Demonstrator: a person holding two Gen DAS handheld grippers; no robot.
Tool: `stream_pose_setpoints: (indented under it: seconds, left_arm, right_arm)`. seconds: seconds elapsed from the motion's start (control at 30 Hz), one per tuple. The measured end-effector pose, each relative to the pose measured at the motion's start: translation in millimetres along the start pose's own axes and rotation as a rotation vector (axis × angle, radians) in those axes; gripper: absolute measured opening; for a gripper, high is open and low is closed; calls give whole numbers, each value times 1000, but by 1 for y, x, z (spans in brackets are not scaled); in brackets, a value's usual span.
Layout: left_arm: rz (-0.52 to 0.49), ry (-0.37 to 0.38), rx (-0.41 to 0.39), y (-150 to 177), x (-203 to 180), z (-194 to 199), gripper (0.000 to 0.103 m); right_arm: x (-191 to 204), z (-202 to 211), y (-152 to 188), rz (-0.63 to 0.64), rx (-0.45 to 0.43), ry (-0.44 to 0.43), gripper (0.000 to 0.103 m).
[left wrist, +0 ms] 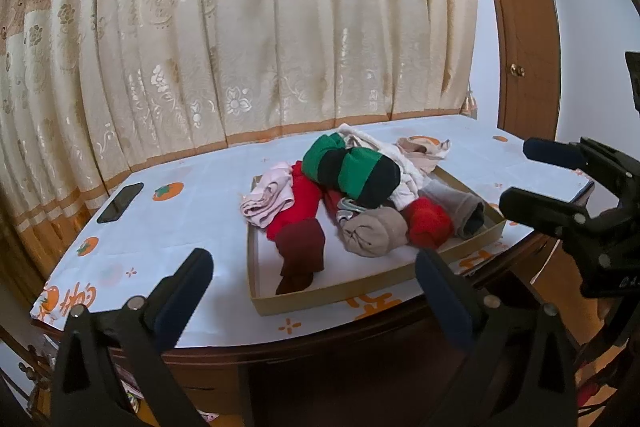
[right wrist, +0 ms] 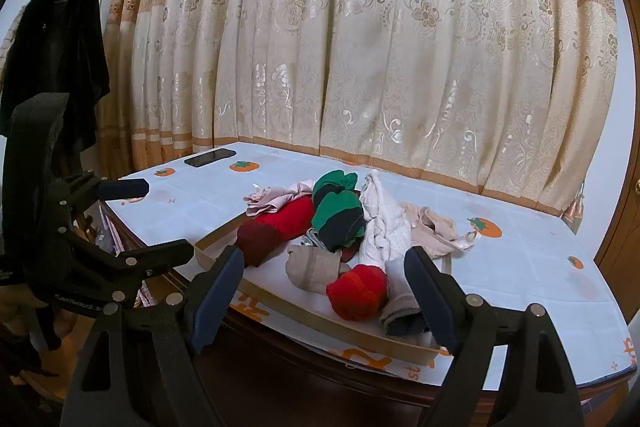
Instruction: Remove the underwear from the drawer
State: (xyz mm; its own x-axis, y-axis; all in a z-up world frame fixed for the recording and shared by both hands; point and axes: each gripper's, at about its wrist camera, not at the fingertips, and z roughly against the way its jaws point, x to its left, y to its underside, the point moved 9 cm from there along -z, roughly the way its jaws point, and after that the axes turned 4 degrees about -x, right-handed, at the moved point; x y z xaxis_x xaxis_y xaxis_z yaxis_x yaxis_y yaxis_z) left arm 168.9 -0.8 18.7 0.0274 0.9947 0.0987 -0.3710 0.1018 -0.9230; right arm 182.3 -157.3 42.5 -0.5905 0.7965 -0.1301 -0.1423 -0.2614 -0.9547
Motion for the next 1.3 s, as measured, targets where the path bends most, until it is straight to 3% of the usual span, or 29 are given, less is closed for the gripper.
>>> stream_pose_setpoints:
  seconds: [1.3]
  left_arm:
    - [17,-4,25,3,4,-8,103]
  right_arm:
    - [9,-9,11,-3,40,-36,84]
